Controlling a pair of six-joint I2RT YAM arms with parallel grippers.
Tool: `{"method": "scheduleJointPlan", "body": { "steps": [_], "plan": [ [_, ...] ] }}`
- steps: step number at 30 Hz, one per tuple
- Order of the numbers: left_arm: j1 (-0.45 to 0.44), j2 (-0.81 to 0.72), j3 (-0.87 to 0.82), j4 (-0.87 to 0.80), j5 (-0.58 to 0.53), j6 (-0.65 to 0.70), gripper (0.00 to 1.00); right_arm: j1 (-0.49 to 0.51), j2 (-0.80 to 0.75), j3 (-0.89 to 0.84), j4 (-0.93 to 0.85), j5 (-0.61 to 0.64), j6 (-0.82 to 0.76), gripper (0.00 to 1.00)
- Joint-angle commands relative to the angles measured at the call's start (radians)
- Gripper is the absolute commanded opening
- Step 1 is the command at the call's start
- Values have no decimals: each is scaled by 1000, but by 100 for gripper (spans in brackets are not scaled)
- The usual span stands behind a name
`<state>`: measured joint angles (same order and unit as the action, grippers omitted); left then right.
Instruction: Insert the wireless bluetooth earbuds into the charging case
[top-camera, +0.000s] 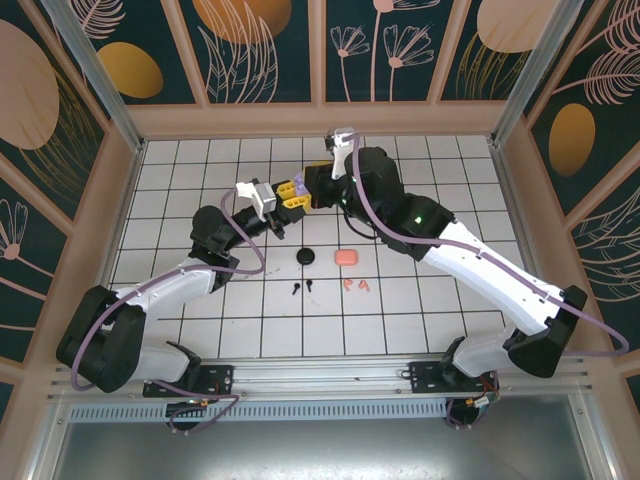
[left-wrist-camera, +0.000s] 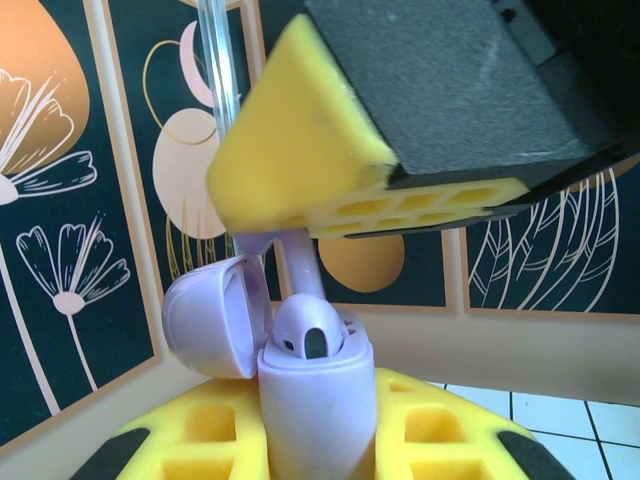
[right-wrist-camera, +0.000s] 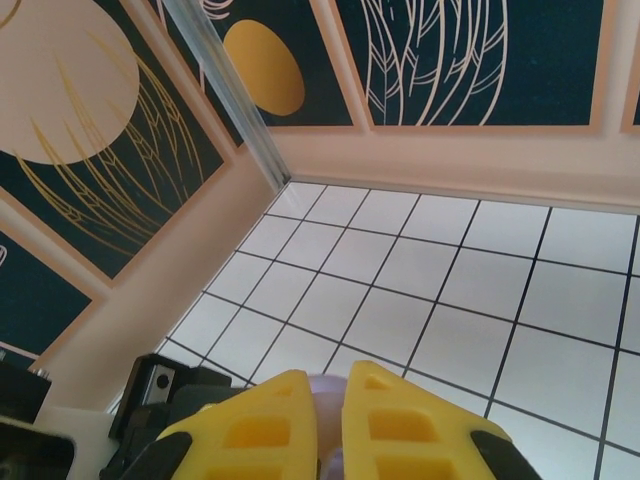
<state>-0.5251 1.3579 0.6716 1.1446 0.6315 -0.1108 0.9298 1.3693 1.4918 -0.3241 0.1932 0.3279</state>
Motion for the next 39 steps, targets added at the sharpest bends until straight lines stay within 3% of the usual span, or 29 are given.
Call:
{"method": "scheduleJointPlan", "body": {
  "steps": [1,15,26,29,32,39],
  "plan": [
    [-7,-5,31,46,11,-19,0,9,-33,-28,2,30,17,10],
    [-7,-8,37,44,11,-23,0,35,-7,-30,-16,16,-21,9],
    [-7,-6,45,40,13,-27,0,103,44,4,-79,122,-72,9],
    [-7,-6,45,40,13,-30,0,97,36,10,-75,134,-61,18],
    [-7,-5,43,40,14,-30,0,78,19,18,-66,134,-27,39],
    [-7,-8,31,40,11,-32,0,43,-87,18,26,57,27,61]
  ]
}}
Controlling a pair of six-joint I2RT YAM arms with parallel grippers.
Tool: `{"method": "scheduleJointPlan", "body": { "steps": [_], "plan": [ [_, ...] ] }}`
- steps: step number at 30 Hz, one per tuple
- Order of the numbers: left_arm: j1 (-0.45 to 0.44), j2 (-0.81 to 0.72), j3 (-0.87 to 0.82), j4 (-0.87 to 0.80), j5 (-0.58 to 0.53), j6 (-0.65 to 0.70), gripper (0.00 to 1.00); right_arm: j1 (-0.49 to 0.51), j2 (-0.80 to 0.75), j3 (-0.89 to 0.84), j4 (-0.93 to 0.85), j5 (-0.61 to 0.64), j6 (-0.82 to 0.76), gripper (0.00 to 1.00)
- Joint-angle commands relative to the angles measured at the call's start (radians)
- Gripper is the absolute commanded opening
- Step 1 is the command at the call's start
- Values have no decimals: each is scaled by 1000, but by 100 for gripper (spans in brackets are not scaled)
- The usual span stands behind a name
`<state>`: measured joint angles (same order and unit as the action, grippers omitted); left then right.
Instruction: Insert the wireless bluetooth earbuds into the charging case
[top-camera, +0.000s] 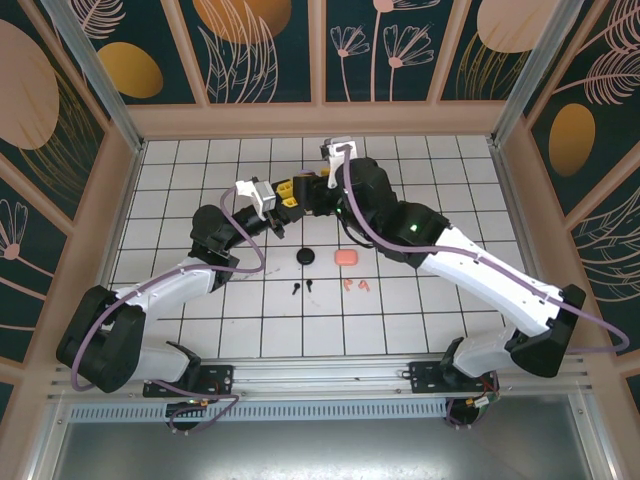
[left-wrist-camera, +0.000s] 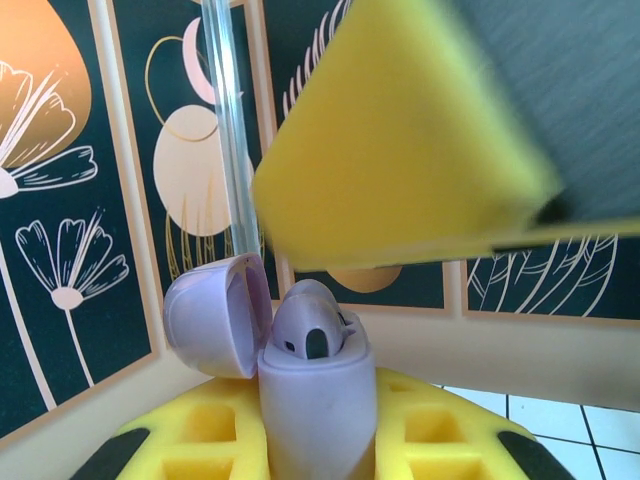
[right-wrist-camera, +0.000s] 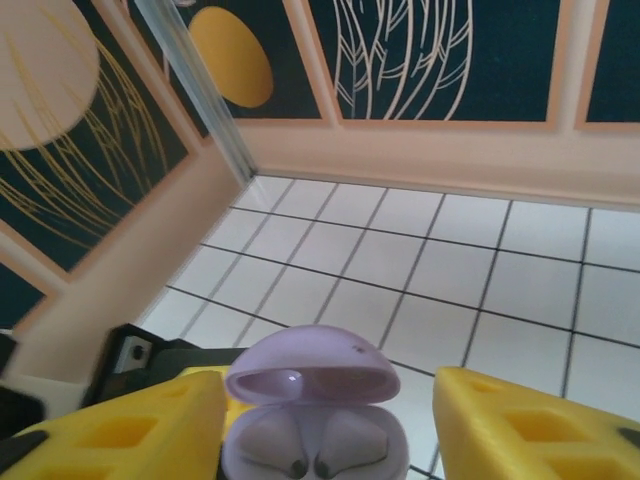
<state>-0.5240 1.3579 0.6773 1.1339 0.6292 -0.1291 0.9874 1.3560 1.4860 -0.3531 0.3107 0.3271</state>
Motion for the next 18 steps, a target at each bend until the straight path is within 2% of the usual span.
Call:
{"method": "scheduleJointPlan", "body": {
  "steps": [1,5,8,10,14,16,18],
  "plan": [
    [-8,-7,24,50,13,-14,0,-26,-84,24,64,-82,38,62],
    [-8,-8,18,52,13,-14,0,-65,-73,65,23,-135,66,63],
    [-8,-8,12,46,13,-12,0,-123,-20,119,-47,-190,91,59],
    [-8,-11,8,35,13,-7,0,-164,21,150,-81,-241,105,49],
    [-8,-15,-1,18,17,-3,0,-210,115,232,-142,-291,103,21],
    [-8,-18,-5,14,20,-4,0,-218,162,278,-170,-334,92,12],
    [-8,-19,-8,7,21,-3,0,-221,204,327,-199,-350,82,10]
  ]
}}
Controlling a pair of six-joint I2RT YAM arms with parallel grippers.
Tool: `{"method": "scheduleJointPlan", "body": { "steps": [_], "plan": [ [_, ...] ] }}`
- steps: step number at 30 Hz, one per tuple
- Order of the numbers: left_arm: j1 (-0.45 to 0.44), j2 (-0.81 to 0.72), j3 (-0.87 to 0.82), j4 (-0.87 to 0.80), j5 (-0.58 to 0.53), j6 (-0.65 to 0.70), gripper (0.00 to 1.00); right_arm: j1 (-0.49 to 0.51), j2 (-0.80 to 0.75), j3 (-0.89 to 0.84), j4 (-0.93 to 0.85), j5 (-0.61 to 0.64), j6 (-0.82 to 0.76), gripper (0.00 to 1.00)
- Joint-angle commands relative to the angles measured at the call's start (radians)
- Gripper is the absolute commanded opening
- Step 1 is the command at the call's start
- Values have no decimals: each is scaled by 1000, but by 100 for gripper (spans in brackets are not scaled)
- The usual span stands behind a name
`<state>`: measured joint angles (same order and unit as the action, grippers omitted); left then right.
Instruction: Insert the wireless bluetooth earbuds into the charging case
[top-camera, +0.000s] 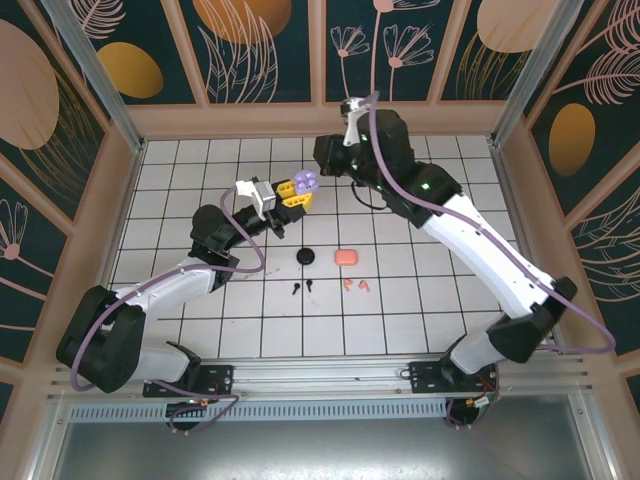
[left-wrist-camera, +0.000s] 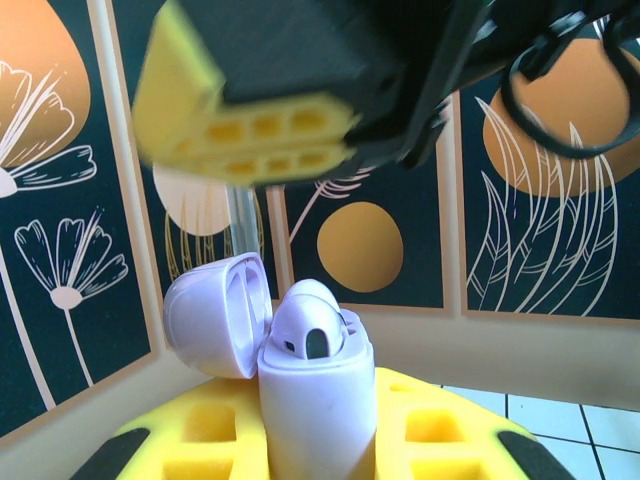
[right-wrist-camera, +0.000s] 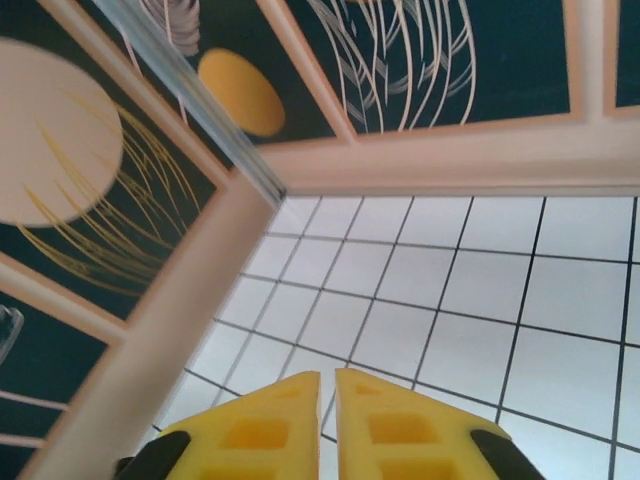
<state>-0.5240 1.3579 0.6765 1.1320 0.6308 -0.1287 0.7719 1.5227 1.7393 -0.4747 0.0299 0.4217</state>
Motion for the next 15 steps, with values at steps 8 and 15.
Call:
{"method": "scheduleJointPlan", "body": {
  "steps": [8,15],
  "plan": [
    [-7,-28,-11,-9,22,-2,0,-5,154,206,-199,-137,-40,6],
    [-8,-29,-2,-8,-6,-1,0,10,97,113,-244,-186,-27,2]
  ]
}}
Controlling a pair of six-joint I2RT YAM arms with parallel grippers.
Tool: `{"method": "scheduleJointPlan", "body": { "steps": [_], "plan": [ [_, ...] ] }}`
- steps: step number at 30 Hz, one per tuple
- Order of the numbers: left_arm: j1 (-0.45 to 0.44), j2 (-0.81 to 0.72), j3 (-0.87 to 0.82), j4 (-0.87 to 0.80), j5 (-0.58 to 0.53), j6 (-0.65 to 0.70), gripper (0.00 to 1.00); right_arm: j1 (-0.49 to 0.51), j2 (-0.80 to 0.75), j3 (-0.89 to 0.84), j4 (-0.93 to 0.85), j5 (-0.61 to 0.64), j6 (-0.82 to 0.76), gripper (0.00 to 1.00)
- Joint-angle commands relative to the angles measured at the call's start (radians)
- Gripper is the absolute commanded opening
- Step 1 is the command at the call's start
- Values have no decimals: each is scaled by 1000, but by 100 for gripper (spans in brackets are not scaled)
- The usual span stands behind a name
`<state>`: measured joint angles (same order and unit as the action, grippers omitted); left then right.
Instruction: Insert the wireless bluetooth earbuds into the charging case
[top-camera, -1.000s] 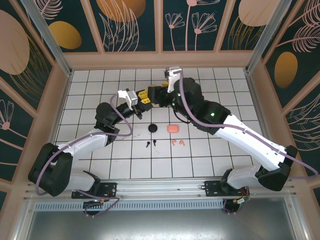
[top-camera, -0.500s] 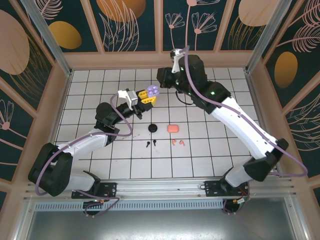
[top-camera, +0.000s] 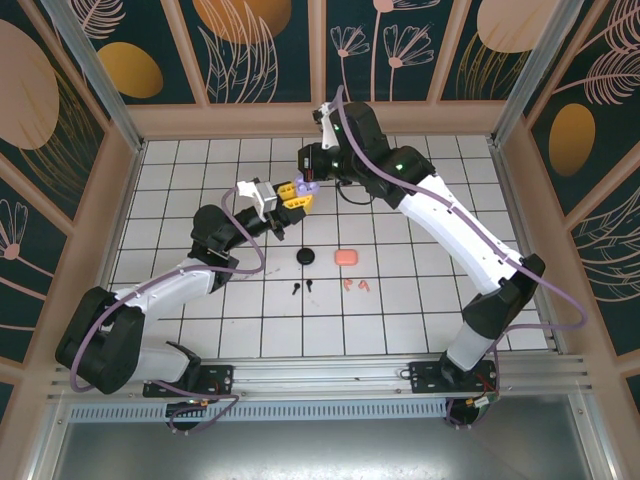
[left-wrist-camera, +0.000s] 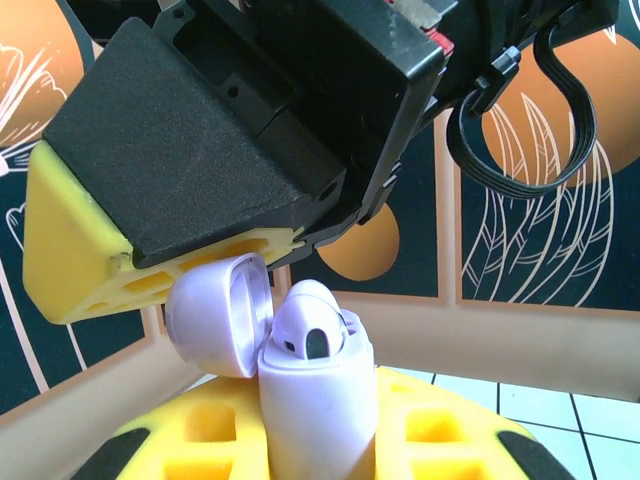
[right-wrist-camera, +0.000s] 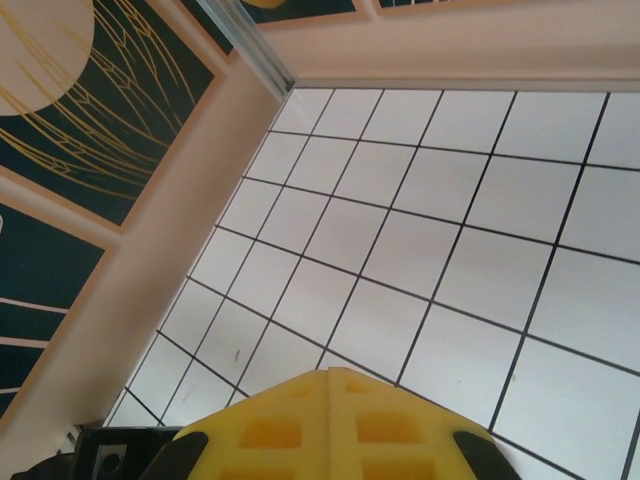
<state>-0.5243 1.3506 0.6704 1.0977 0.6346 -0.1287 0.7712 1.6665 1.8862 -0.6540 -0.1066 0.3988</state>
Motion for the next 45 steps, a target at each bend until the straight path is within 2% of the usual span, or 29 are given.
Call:
{"method": "scheduleJointPlan", "body": {
  "steps": [1,8,12,16,17,18,21,23,27,32,37,45],
  "plan": [
    [-8,-20,5,27,-15,0,0,15,-66,-52,-65,-57,3,2],
    [-8,-8,21,29,-33,-8,0,54,-200,-185,-39,-68,60,0],
    [-8,0,25,32,-40,-32,0,46,-280,-232,4,23,100,2],
    [-8,1,12,13,-92,-109,0,12,-371,-334,63,117,154,11],
    [-8,1,8,-2,-115,-134,0,5,-393,-368,77,148,165,16],
    [-8,-1,4,-27,-150,-163,0,-4,-417,-409,88,168,178,22],
    [-5,3,19,-177,-264,-237,0,-16,-472,-540,121,207,210,31],
    [1,19,23,-239,-295,-274,0,-15,-503,-634,150,212,239,36],
    [46,67,-2,-260,-274,-377,0,-7,-562,-827,214,200,308,40],
    [159,173,-8,-263,-180,-556,0,18,-618,-958,263,195,365,44],
    [189,253,48,-412,-168,-530,0,60,-629,-987,268,210,378,46],
    [223,427,119,-470,-90,-569,0,91,-626,-983,263,224,373,47]
  ]
}}
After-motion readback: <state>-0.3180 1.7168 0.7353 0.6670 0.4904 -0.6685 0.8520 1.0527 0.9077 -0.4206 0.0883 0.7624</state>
